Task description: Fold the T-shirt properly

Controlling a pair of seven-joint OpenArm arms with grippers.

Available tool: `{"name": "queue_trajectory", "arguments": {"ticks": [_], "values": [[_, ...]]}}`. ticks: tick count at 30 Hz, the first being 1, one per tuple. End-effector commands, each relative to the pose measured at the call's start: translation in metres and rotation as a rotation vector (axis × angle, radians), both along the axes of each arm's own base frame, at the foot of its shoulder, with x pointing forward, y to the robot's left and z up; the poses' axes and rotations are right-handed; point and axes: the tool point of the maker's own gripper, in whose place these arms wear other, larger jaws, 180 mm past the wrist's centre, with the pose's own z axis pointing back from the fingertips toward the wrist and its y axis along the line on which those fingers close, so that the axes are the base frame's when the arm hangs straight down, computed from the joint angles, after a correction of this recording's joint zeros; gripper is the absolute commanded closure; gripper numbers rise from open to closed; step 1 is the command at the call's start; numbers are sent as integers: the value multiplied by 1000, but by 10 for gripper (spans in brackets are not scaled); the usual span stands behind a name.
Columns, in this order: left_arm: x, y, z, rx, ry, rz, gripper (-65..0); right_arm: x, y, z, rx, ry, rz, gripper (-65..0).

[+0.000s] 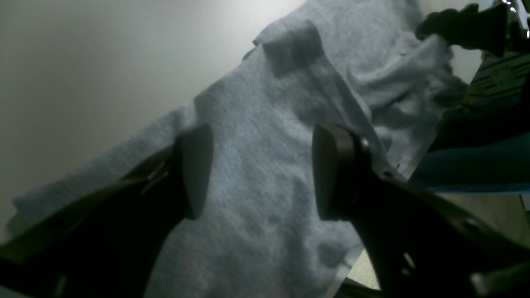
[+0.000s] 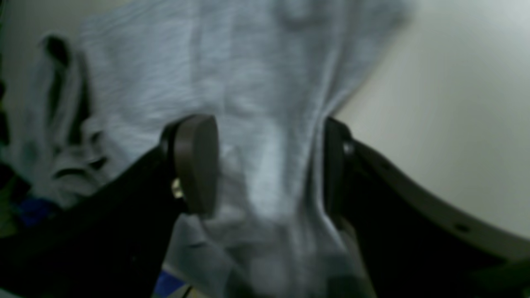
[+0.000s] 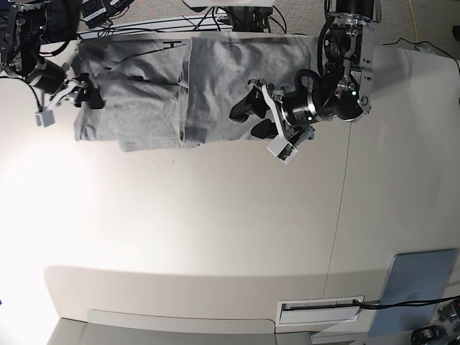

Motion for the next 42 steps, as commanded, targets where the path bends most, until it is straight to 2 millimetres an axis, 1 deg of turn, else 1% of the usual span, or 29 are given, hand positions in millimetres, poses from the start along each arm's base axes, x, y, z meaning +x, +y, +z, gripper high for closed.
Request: {"name": "queue_trajectory", "arguments": {"ticks": [1, 3, 7, 8, 9, 13, 14, 15, 17, 19, 22, 24, 25, 27, 28, 30, 33, 35, 39, 42], "values": [[7, -3, 13, -37, -45, 7, -384, -15, 0, -10, -27, 82, 40, -359], [7, -3, 14, -39, -43, 13, -384, -17, 5, -11, -14, 93, 52, -359], [7, -3, 13, -37, -43, 13, -384, -15, 4, -10, -15, 78, 45, -357], [8, -2, 13, -31, -44, 14, -384, -13, 4, -9, -15, 64, 41, -341], [8, -2, 12, -27, -44, 14, -384, -11, 4, -8, -14, 51, 45, -301], [8, -2, 12, -26, -44, 14, -384, -9, 4, -6, -16, 34, 43, -66], [8, -2, 12, -26, -44, 14, -384, -9, 4, -6, -16, 34, 43, -17], [8, -2, 12, -26, -44, 14, -384, -8, 3, -6, -18, 33, 42, 0], [8, -1, 12, -23, -44, 14, -384, -7, -4, -5, -39, 29, 32, 0], [8, 1, 9, -7, -46, 16, -384, -3, -23, 1, -89, 9, -3, 0], [9, 6, 3, 43, -50, 21, -384, 5, -61, 21, -156, -52, -93, 0], [8, 10, -3, 76, -51, 28, -384, 10, -81, 39, -193, -95, -135, 0], [6, 12, -6, 89, -54, 34, -384, 12, -86, 48, -211, -113, -137, 0], [2, 16, -13, 114, -55, 49, -384, 14, -85, 64, -242, -151, -117, 0], [-1, 17, -17, 121, -52, 55, -384, 14, -79, 70, -257, -167, -89, 0], [-9, 18, -24, 126, -44, 65, -384, 14, -60, 84, -282, -201, -20, 0], [-18, 18, -30, 105, -36, 83, -384, 11, -26, 106, -301, -259, 41, 0], [-22, 17, -35, 83, -27, 97, -384, 10, 0, 124, -303, -315, 67, 0], [-30, 16, -58, 64, 40, 120, -384, 3, 54, 161, -290, -447, 138, 0], [-42, 8, -72, 46, 85, 81, -384, 1, 87, 176, -281, -508, 174, 0]]}}
